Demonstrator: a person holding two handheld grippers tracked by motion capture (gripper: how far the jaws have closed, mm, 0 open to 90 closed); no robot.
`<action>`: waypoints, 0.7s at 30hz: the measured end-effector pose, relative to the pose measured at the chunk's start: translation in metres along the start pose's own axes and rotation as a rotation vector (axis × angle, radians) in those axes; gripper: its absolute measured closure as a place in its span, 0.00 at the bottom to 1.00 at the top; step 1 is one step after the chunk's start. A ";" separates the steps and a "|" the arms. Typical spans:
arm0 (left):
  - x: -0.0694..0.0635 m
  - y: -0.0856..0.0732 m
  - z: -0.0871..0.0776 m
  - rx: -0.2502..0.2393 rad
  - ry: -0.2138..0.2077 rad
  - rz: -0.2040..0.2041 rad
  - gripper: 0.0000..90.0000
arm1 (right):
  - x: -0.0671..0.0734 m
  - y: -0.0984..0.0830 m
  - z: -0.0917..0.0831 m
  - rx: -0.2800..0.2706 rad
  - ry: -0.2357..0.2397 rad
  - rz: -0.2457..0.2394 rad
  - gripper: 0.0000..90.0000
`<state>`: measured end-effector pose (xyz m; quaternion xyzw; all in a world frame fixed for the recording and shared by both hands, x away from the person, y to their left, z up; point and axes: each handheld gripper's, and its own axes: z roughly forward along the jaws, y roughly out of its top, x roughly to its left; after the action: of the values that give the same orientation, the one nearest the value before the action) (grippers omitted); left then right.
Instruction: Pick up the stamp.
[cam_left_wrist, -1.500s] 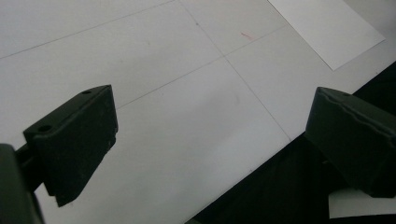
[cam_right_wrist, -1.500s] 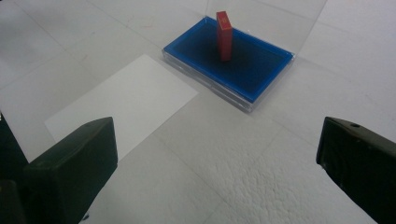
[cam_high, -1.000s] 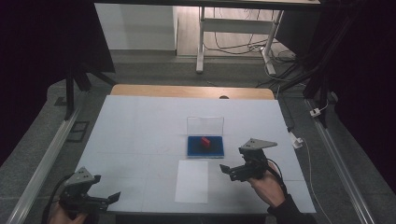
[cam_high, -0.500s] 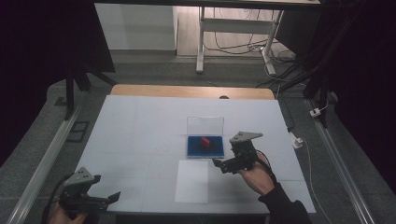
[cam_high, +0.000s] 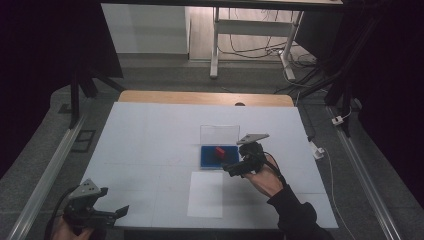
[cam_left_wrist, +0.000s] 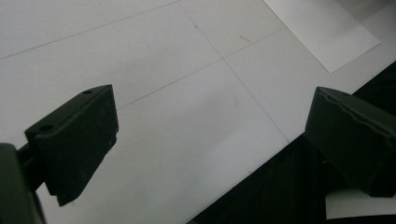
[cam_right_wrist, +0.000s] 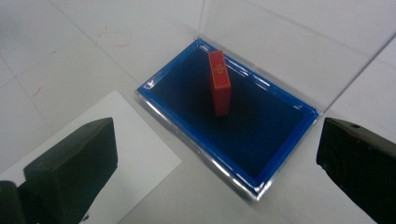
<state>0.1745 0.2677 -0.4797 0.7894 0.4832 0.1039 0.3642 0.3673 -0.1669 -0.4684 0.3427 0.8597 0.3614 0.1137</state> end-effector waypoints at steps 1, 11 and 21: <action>0.000 0.000 0.000 0.000 0.000 0.000 0.03 | 0.000 0.001 0.002 0.001 0.003 -0.008 0.00; 0.001 0.000 0.000 -0.002 -0.002 -0.003 0.03 | -0.001 0.013 0.031 0.045 -0.010 -0.047 0.00; 0.001 0.000 0.000 -0.003 -0.004 -0.004 0.03 | -0.001 0.017 0.049 0.067 -0.038 -0.074 0.00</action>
<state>0.1746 0.2685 -0.4798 0.7880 0.4839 0.1024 0.3665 0.3990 -0.1325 -0.4914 0.3210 0.8810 0.3215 0.1319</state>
